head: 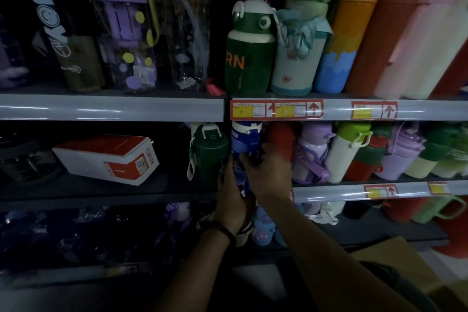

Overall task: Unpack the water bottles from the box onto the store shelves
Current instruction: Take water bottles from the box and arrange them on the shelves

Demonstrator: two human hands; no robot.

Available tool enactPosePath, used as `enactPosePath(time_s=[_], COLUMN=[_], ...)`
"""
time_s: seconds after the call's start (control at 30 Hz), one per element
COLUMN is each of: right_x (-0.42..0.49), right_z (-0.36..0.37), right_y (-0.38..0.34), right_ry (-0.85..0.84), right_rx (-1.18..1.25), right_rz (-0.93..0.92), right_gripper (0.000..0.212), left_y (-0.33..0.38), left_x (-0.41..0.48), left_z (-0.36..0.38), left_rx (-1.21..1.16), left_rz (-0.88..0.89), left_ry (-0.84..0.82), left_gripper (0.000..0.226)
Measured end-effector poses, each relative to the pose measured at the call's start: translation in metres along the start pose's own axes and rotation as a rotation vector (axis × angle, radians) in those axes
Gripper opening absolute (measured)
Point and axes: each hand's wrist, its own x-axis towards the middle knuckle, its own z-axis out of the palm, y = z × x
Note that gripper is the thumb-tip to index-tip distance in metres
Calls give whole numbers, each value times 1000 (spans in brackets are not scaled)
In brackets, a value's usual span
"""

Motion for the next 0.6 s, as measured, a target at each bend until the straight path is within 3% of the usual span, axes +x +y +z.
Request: enactPosePath(time_s=[0.2, 0.4, 0.5, 0.6], right_x=[1, -5, -6, -6], right_z=[-12, -41, -69, -102], right_y=[6, 19, 21, 29], right_ry=[-91, -156, -184, -207], right_rx=[-4, 7, 86, 116], right_rz=[26, 4, 29, 5], right_gripper=[39, 56, 38, 13], left_y=[-11, 18, 29, 42], left_x=[-4, -27, -36, -47], left_z=[-3, -6, -8, -3], left_rx=[63, 137, 137, 155], left_rz=[-36, -94, -152, -154], left_ry=[-41, -70, -96, -121], left_gripper=[102, 79, 74, 52])
